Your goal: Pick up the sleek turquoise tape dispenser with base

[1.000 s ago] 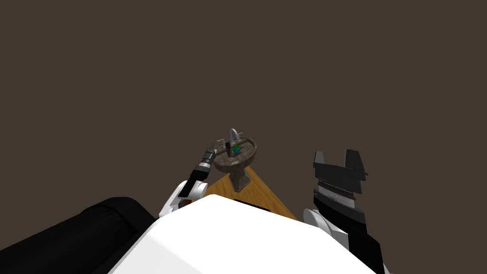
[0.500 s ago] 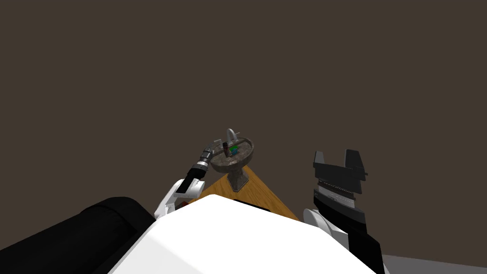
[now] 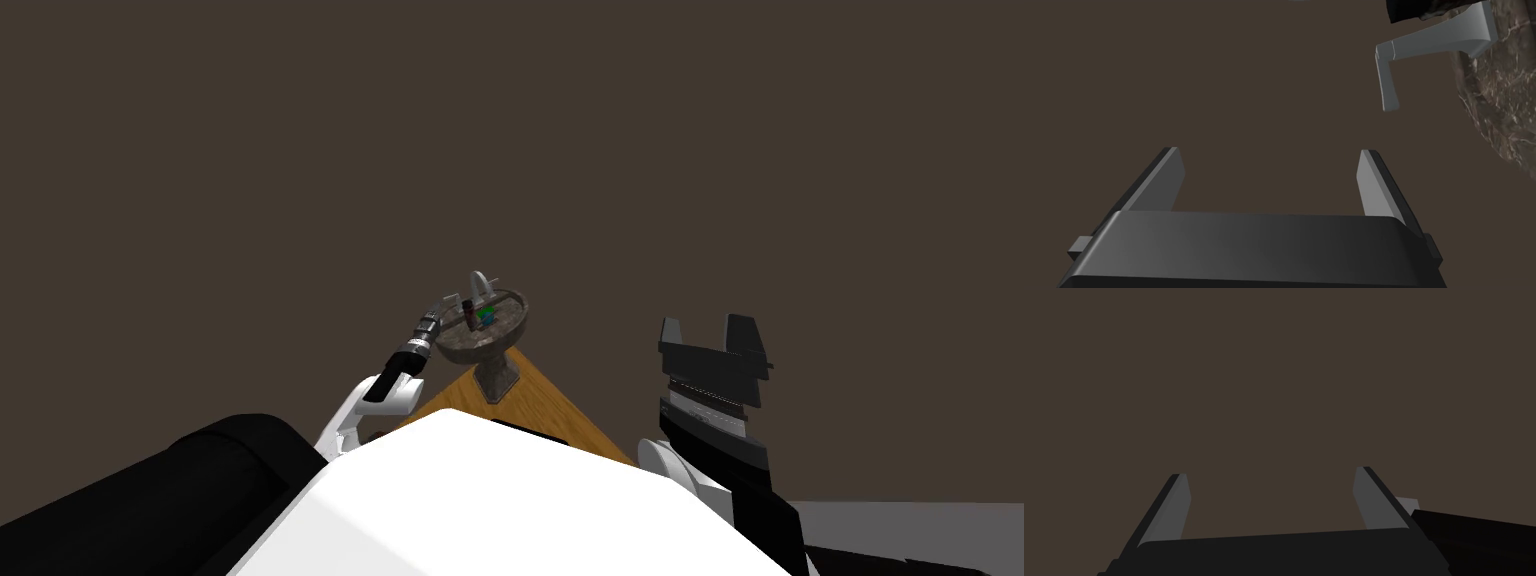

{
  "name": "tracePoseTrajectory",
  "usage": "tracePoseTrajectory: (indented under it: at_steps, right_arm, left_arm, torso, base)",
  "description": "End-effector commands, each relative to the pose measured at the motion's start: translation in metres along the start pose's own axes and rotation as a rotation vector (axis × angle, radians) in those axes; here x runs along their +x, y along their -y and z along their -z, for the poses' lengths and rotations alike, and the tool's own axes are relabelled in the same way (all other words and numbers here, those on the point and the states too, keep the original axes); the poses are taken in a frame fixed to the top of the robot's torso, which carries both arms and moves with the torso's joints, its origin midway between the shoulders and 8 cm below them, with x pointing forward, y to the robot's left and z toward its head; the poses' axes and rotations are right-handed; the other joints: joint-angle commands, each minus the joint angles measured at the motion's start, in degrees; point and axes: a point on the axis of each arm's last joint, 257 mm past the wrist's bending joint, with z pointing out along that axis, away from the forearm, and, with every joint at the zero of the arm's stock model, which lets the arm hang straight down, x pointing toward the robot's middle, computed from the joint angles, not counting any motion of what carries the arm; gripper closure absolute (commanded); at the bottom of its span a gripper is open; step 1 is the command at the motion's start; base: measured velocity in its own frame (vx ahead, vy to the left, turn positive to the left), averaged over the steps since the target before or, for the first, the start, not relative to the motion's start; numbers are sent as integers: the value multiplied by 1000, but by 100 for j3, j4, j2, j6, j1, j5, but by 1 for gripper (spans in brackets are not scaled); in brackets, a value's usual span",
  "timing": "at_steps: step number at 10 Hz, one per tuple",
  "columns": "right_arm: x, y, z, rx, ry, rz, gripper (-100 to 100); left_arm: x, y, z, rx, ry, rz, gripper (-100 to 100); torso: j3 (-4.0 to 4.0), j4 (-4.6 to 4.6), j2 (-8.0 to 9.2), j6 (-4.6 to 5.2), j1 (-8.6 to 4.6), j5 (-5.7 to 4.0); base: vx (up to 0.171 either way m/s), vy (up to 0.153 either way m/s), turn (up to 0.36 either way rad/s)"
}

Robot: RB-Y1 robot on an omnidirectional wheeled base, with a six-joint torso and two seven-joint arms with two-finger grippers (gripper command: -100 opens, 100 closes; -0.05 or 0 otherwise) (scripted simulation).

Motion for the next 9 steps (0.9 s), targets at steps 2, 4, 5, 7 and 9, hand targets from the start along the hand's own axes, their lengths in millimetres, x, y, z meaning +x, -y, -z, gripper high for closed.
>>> tracePoseTrajectory:
  at_steps: [2, 4, 5, 7, 9]
  right_arm:
    - [0, 0, 0, 0, 0, 0, 0]
    - [0, 0, 0, 0, 0, 0, 0]
    - [0, 0, 0, 0, 0, 0, 0]
    - [0, 0, 0, 0, 0, 0, 0]
    - [0, 0, 0, 0, 0, 0, 0]
  left_arm:
    - [-8, -13, 0, -55, 17, 2, -100]
    - [-26, -24, 1, -108, 51, 4, -100]
    - [-26, -26, 1, -115, 52, 5, -100]
    - [-45, -35, 3, -162, 90, 10, -100]
    - [-64, -40, 5, -197, 130, 18, -100]
  torso:
    - [0, 0, 0, -3, 0, 0]
    - [-1, 0, -2, 0, -1, 0]
    - [-1, 0, -1, -3, 0, 0]
    - [-1, -1, -3, 1, -3, -1]
    - [-2, -1, -3, -4, 3, 1]
  base:
    - [-9, -8, -53]
    - [-8, -18, -138]
    - [-6, -6, 3]
    - [-7, -21, -166]
    - [-3, -14, -72]
